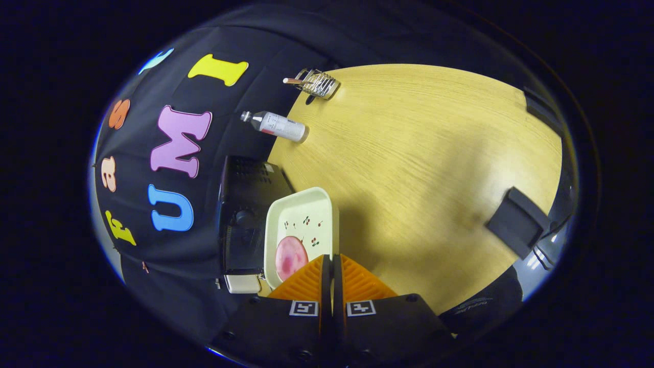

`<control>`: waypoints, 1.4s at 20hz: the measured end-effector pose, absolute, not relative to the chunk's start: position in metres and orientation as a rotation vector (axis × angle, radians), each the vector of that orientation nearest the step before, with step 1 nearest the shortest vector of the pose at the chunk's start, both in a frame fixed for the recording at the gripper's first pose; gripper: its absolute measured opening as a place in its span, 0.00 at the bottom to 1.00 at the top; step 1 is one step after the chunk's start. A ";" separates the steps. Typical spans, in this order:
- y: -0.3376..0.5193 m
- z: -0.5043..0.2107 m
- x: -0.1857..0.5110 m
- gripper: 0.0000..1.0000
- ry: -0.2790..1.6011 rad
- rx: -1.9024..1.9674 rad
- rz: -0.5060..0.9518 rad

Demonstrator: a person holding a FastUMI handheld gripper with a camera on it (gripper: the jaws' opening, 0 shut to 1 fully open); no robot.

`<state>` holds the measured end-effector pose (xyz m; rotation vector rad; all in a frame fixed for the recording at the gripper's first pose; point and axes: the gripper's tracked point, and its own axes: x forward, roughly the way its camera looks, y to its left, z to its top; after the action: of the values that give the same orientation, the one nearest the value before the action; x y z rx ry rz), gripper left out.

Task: Open the toaster oven, put the food inside, and close the toaster oven door.

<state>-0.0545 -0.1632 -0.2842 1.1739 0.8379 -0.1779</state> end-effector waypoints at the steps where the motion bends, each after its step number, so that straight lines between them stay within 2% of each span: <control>1: -0.150 -0.281 -0.057 0.06 0.819 1.176 -0.185; 7: -0.061 -0.267 -0.051 0.06 0.765 1.195 -0.165; 13: 0.007 -0.270 -0.017 0.06 0.759 1.193 -0.129; 28: 0.067 -0.304 0.117 0.06 0.667 1.212 -0.209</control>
<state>0.1171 0.0675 -0.3044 1.2123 0.6673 -0.2087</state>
